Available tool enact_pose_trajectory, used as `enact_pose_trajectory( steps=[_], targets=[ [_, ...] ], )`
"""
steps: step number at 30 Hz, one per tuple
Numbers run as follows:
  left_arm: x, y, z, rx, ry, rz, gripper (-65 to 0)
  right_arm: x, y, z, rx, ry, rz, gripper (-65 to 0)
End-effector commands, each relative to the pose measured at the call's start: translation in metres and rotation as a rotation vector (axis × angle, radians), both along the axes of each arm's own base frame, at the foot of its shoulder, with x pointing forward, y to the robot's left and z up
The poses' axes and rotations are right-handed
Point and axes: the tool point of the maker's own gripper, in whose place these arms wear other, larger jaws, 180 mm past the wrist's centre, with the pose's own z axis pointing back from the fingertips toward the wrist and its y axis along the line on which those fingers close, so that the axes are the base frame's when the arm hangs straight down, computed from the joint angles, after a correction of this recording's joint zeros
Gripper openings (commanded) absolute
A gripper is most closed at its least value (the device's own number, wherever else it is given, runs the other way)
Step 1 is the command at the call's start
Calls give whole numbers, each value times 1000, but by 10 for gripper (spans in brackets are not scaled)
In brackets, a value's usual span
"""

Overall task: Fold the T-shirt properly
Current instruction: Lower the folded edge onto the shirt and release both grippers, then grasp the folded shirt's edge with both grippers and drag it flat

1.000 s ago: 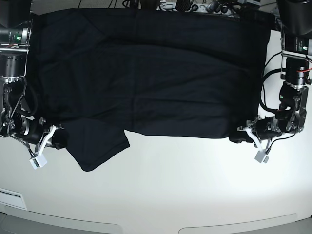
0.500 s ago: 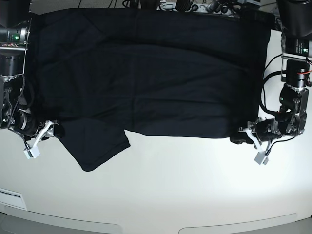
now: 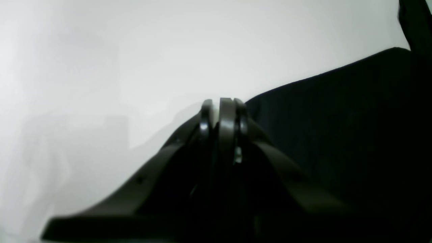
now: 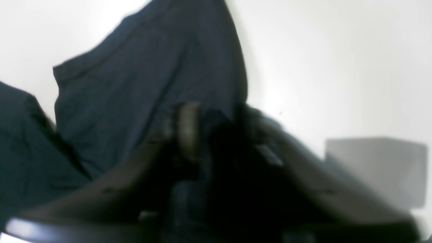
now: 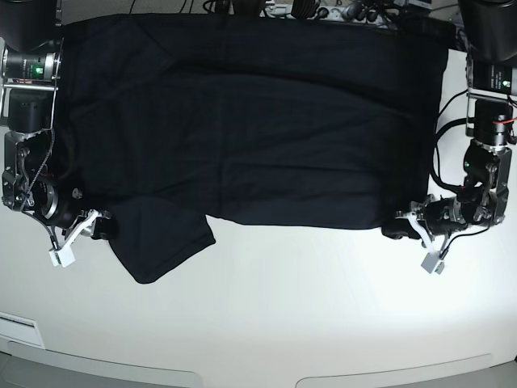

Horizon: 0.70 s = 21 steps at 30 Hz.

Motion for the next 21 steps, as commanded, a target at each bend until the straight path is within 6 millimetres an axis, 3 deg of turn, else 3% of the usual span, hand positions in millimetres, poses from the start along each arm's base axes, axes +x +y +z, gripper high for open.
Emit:
enact_pose_trajectory(
  steps=[1,2,7,11,16,21],
  targets=[
    [-2,14,-1,67,30,-1,-650,12,-6,17,-20,-34,7,-589],
    [-2,14,0,66,29,-1,-650,15,-7,21,-24,-42,8,-650],
    [0,14,2,63,22,2,-650,27,-11,50,-68,-124,34,-650],
    [5,15,15,31,-15,-12,-650,24,-6,73,-95,-173,87,-650],
    [7,24,40,-42,-77,-22,-650,0,1,105,-130,-262,182,-650],
    [-2,29,61,-115,-101,-76,-650,-29,11,122,-231,-313,299,-650]
  ],
)
